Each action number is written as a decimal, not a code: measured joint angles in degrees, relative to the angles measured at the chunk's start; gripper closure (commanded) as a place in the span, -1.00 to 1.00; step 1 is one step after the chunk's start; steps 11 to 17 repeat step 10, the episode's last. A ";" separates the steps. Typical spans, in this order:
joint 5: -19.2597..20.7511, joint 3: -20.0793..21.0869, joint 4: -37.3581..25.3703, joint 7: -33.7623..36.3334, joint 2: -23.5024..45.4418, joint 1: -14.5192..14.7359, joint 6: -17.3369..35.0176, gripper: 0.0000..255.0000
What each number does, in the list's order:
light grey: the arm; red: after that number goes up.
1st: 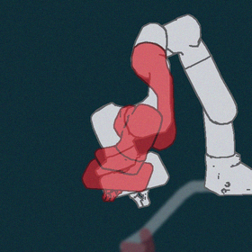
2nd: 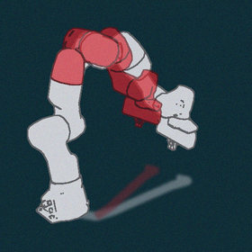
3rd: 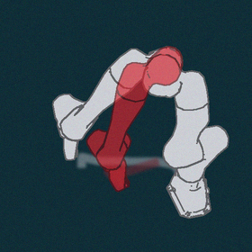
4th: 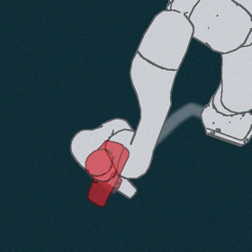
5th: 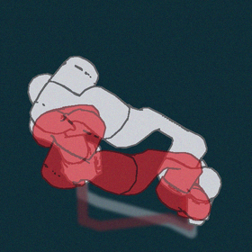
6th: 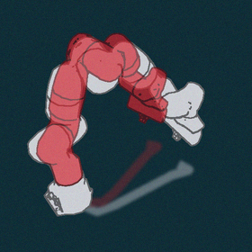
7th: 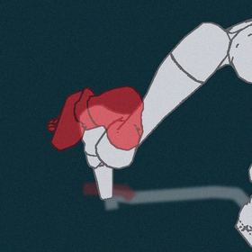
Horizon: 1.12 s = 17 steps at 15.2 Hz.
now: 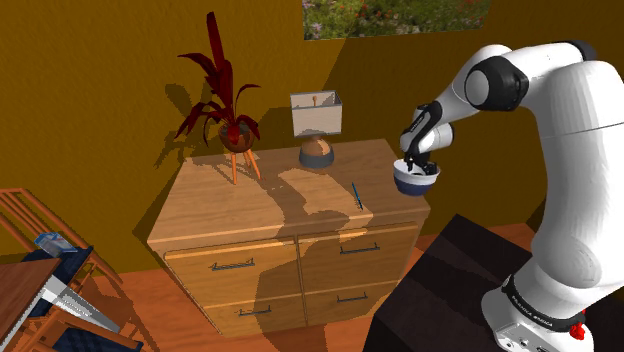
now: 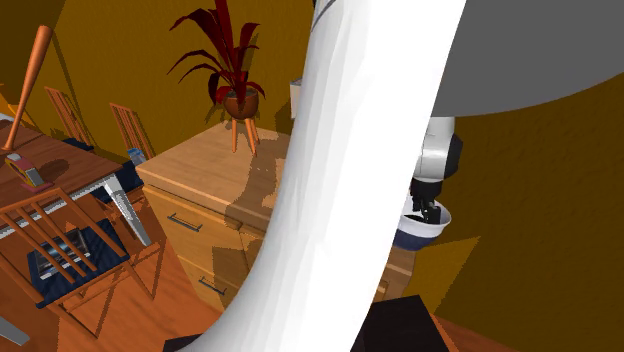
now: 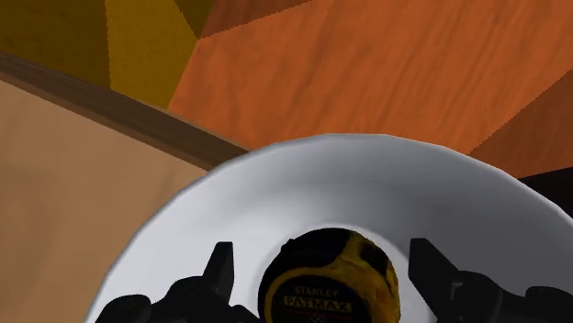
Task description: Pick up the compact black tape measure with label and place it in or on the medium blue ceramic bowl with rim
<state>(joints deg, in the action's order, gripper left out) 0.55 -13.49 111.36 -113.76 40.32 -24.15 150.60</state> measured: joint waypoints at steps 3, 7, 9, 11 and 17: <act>0.01 0.04 -0.54 0.29 -0.06 0.39 -0.58 1.00; 0.14 -0.02 -0.87 0.59 -1.06 0.92 -3.08 1.00; 0.17 0.05 -0.51 0.34 -1.32 0.84 -2.95 1.00; 0.23 0.05 -0.02 0.33 -1.69 0.95 -2.63 1.00; 0.23 0.05 -0.02 0.33 -1.69 0.95 -2.63 1.00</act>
